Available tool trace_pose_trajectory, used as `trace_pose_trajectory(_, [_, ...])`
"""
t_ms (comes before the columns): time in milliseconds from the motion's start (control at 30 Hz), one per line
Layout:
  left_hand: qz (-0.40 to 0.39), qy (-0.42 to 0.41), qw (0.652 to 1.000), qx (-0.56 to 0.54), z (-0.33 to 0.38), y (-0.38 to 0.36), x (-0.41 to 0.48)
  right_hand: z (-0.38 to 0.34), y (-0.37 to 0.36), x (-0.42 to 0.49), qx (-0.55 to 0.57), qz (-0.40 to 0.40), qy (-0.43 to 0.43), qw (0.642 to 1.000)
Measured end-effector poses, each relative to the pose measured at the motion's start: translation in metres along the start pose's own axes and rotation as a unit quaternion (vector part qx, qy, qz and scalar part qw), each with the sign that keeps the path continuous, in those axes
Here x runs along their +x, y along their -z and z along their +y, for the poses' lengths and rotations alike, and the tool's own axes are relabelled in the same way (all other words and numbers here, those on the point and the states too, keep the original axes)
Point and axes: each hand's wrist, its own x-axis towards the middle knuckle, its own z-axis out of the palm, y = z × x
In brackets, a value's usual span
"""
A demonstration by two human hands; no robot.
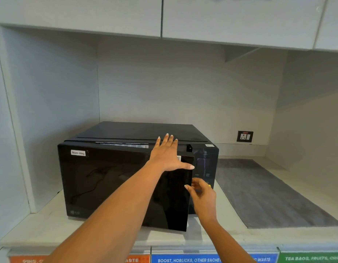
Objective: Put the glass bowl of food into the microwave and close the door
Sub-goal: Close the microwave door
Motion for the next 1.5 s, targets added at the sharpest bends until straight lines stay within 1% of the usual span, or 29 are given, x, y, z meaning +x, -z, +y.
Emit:
trace_pose_trajectory(233, [0.008,0.011,1.0,0.001,-0.001,-0.004,0.011,-0.002,-0.001,0.014,-0.026,-0.002,-0.002,1.0])
trace_pose_trajectory(800, [0.018,0.03,0.999,0.031,-0.002,-0.01,0.032,0.002,-0.012,0.037,-0.018,0.026,-0.031,0.999])
trace_pose_trajectory(1000, [0.025,0.034,0.999,0.026,-0.004,-0.013,0.036,0.007,-0.015,0.041,-0.012,0.033,-0.027,0.999])
trace_pose_trajectory(1100, [0.028,0.034,0.999,0.023,-0.004,-0.013,0.036,0.01,-0.016,0.042,-0.018,0.062,0.002,0.998])
trace_pose_trajectory(1233, [0.03,0.035,0.999,0.018,-0.004,-0.014,0.035,0.013,-0.016,0.042,-0.072,0.151,0.024,0.986])
trace_pose_trajectory(1333, [0.032,0.034,0.999,0.015,-0.004,-0.014,0.036,0.016,-0.015,0.044,-0.103,0.164,-0.003,0.981])
trace_pose_trajectory(1500, [0.032,0.035,0.999,0.016,-0.004,-0.014,0.036,0.029,-0.014,0.051,-0.087,0.125,-0.062,0.986])
